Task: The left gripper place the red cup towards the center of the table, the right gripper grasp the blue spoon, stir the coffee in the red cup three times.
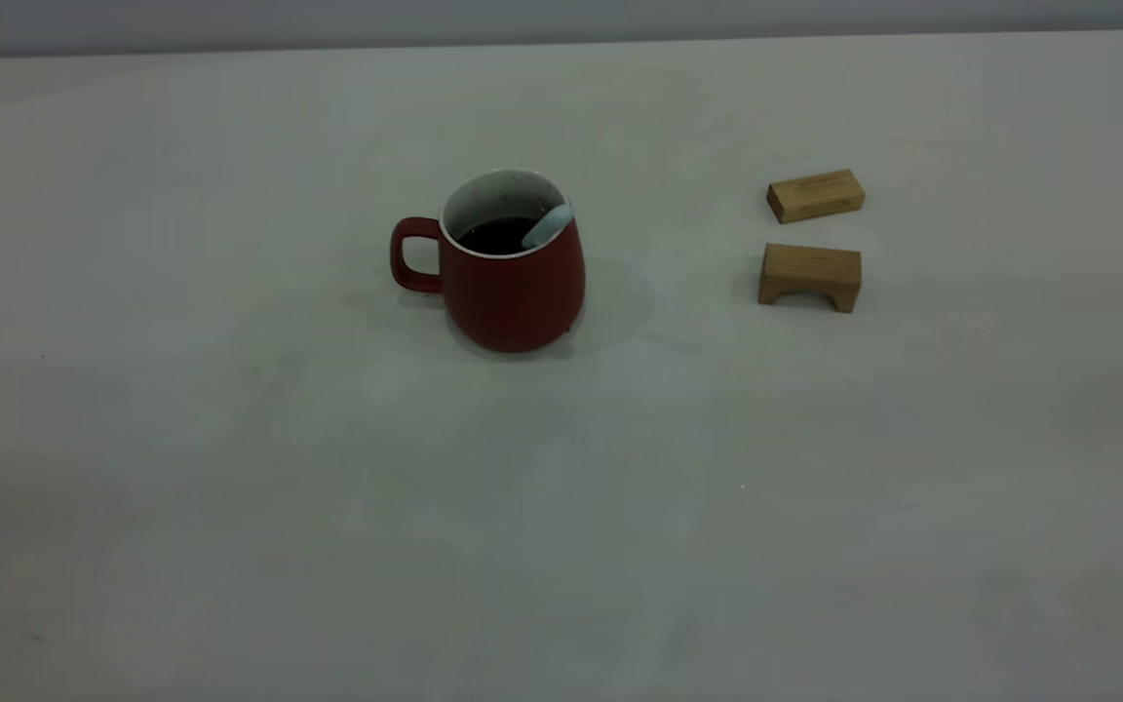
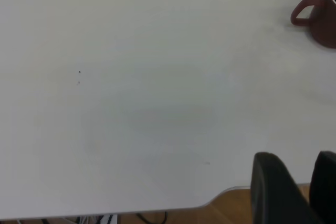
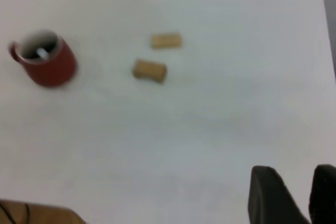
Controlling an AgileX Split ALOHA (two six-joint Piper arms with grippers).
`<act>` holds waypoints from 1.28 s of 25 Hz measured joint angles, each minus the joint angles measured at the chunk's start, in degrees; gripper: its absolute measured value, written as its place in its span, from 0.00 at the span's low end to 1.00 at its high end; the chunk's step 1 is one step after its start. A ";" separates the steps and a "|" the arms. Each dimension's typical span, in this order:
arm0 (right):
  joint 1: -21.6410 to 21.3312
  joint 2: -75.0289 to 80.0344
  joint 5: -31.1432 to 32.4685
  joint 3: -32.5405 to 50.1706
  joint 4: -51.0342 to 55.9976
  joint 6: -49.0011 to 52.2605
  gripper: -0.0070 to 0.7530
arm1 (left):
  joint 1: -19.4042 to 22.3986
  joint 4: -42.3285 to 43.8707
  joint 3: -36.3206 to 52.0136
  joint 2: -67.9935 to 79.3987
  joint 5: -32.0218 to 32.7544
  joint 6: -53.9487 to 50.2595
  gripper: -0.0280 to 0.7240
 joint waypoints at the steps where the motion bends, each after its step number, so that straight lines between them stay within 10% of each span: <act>1: -0.43 -1.38 -0.34 2.04 -0.14 0.00 0.31 | 0.00 0.00 0.00 0.00 0.00 0.00 0.36; 32: -2.89 -6.30 -5.80 11.76 -0.58 0.00 0.32 | 0.00 0.00 0.00 0.00 0.00 0.00 0.36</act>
